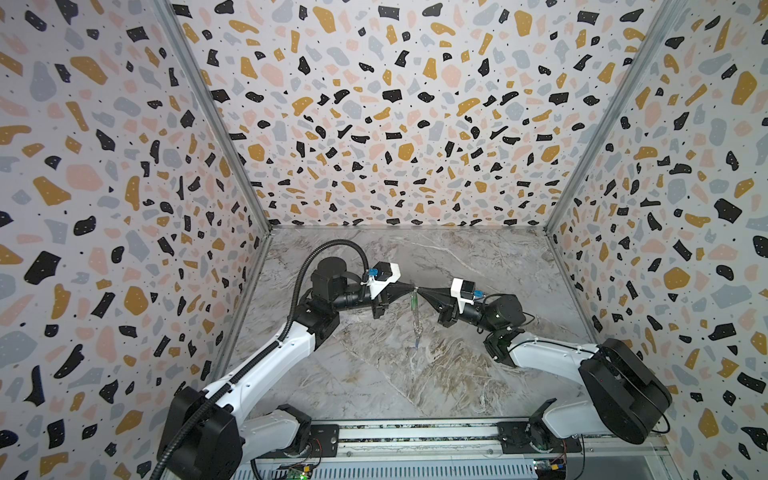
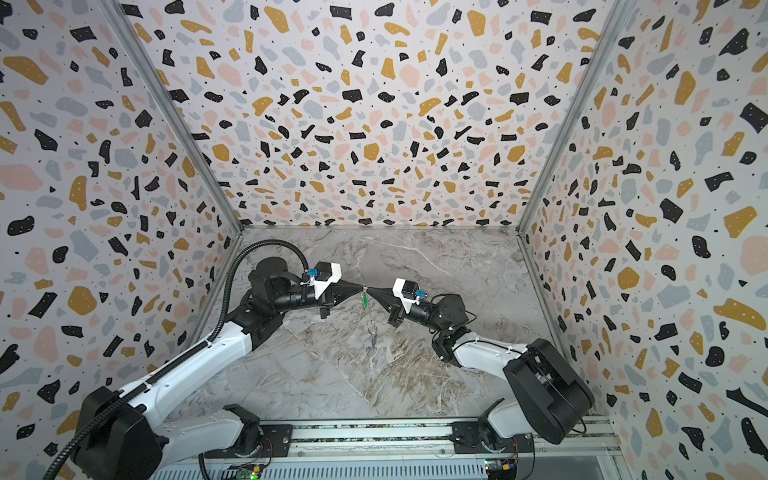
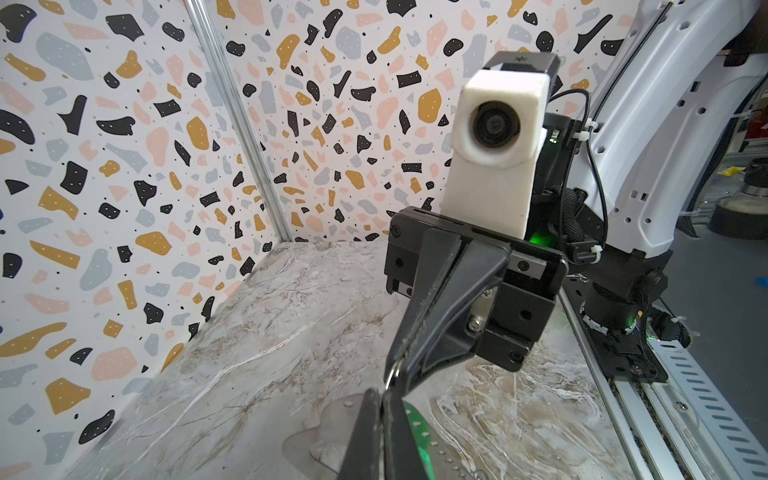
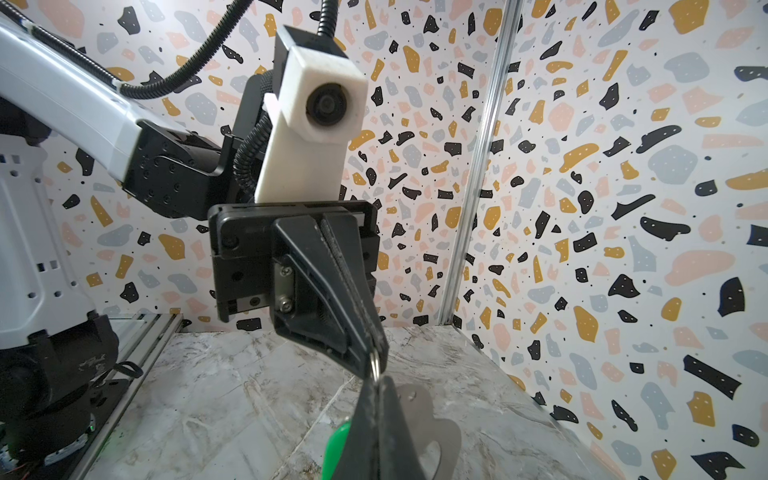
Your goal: Remove the keys from the keyring
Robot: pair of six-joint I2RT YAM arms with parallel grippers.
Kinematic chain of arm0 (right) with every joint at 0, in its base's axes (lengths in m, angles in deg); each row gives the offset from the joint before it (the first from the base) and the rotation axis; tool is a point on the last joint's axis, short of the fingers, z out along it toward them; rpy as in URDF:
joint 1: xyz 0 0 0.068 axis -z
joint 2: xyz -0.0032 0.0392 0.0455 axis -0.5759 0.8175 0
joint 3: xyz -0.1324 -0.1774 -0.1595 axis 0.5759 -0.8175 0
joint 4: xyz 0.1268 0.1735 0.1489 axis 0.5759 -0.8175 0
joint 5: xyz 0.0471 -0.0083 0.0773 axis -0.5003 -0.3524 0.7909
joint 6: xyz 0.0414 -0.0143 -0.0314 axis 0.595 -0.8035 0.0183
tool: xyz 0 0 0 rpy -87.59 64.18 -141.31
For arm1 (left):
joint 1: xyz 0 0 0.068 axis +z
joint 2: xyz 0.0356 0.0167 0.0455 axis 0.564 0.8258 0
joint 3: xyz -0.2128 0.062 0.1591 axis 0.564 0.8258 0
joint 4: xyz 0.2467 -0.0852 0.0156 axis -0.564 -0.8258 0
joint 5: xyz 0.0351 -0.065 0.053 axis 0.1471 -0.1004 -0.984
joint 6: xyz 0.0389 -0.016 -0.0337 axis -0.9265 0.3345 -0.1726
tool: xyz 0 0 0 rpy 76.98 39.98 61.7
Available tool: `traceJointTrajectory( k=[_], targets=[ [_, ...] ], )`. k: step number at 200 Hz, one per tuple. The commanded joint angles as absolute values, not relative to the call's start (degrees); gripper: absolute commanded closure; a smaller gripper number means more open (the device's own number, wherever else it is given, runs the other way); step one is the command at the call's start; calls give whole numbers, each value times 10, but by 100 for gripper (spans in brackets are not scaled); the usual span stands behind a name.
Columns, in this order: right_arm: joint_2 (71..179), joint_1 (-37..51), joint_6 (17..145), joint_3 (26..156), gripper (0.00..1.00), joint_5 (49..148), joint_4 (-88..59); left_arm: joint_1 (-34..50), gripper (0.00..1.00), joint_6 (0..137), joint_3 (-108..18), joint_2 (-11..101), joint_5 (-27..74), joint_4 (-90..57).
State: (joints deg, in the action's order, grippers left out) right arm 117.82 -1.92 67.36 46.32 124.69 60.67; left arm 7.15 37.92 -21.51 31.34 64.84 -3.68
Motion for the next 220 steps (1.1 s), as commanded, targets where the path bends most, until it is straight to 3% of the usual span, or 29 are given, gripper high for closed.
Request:
traceJointTrajectory(
  k=[1,13,32,117,159,188,220],
  targets=[
    [1171,-22,672,488,100,1249,615,66,86,383,-223,319,662,-17],
    [1171,-23,672,486,100,1249,616,66,79,380,-222,319,660,-20],
    [1168,-22,671,485,100,1248,615,66,78,378,-222,321,660,-24],
    [1159,-22,660,478,100,1233,589,62,100,363,-236,325,654,-51],
    [1094,-22,557,489,70,1151,419,58,100,268,-296,330,595,-219],
    [1045,-22,477,501,67,1107,314,53,100,226,-339,338,550,-304],
    [1036,-24,426,537,70,1133,208,33,100,180,-386,355,506,-380]
  ],
)
